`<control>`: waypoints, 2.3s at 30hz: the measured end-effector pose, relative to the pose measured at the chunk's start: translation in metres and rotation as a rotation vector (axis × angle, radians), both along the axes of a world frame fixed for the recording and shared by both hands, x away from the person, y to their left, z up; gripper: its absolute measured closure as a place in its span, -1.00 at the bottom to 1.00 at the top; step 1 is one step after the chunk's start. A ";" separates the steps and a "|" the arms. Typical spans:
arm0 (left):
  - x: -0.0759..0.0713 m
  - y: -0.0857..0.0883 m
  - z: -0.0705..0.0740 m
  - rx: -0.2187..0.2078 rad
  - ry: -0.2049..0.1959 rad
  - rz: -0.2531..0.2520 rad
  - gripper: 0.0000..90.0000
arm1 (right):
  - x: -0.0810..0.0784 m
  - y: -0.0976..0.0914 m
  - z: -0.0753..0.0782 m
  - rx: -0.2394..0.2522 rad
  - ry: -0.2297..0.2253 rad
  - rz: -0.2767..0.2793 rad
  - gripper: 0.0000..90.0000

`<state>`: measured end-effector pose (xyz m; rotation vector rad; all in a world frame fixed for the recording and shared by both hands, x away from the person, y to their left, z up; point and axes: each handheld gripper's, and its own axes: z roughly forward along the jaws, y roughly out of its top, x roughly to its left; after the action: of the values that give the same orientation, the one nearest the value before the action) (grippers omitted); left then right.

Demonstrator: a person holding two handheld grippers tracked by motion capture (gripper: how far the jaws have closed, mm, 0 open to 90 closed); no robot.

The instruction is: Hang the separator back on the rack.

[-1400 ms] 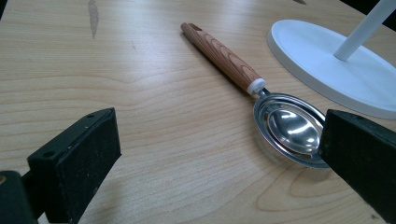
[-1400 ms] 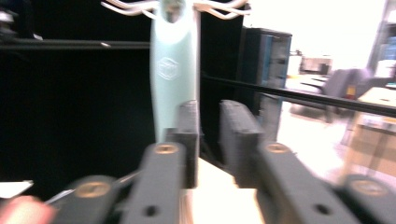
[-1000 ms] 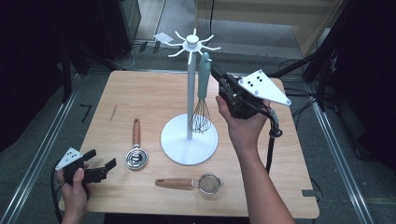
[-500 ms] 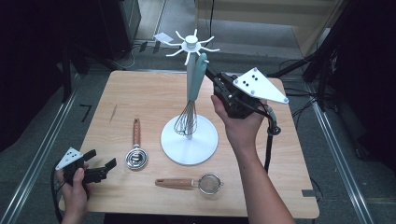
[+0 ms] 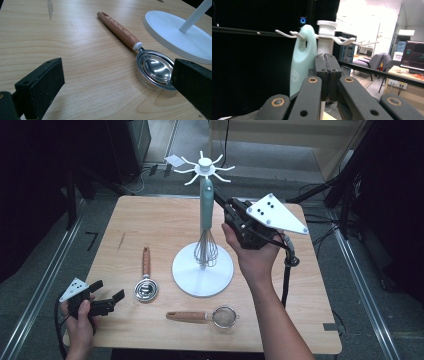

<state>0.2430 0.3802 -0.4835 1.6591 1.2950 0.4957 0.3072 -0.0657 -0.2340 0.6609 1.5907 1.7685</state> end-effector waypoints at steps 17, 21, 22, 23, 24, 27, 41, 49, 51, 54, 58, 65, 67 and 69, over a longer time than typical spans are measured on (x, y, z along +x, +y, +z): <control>0.000 0.000 0.000 0.000 0.001 -0.001 -1.00 | -0.008 0.017 0.003 -0.015 -0.006 0.036 1.00; 0.000 0.000 0.000 0.001 0.002 0.001 -1.00 | -0.009 0.021 0.003 -0.022 -0.005 0.043 1.00; 0.000 0.000 0.000 0.002 0.001 -0.001 -1.00 | -0.009 0.023 0.003 -0.024 -0.008 0.044 1.00; 0.000 0.000 0.000 0.001 0.001 0.000 -1.00 | -0.008 0.023 0.003 -0.026 -0.011 0.044 1.00; 0.000 0.000 0.000 0.001 0.001 0.000 -1.00 | -0.008 0.023 0.003 -0.026 -0.011 0.044 1.00; 0.000 0.000 0.000 0.000 0.001 -0.001 -1.00 | -0.008 0.023 0.003 -0.027 -0.008 0.043 1.00; 0.000 0.000 0.000 0.002 0.001 -0.001 -1.00 | -0.007 0.005 -0.013 -0.039 0.023 0.001 0.94; 0.000 -0.001 0.000 0.002 0.000 -0.001 -1.00 | -0.007 -0.014 -0.028 -0.068 0.042 -0.045 0.82; 0.000 -0.001 0.000 0.002 -0.001 0.000 -1.00 | -0.007 -0.019 -0.034 -0.073 0.062 -0.051 0.78; 0.000 -0.001 0.000 0.003 -0.002 0.000 -1.00 | -0.007 -0.028 -0.045 -0.100 0.085 -0.063 0.68; 0.000 -0.001 0.000 0.004 -0.002 0.000 -1.00 | -0.007 -0.035 -0.059 -0.126 0.104 -0.076 0.60; 0.000 -0.001 0.000 0.004 -0.002 0.000 -1.00 | -0.008 -0.045 -0.083 -0.159 0.142 -0.104 0.52; 0.000 -0.001 0.000 0.004 -0.002 0.000 -1.00 | -0.008 -0.048 -0.092 -0.160 0.162 -0.105 0.48; 0.000 -0.001 0.000 0.004 -0.002 0.000 -1.00 | -0.008 -0.053 -0.106 -0.172 0.198 -0.109 0.40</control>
<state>0.2431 0.3793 -0.4835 1.6618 1.2934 0.5000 0.2992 -0.1183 -0.3395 0.8435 1.7793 1.5060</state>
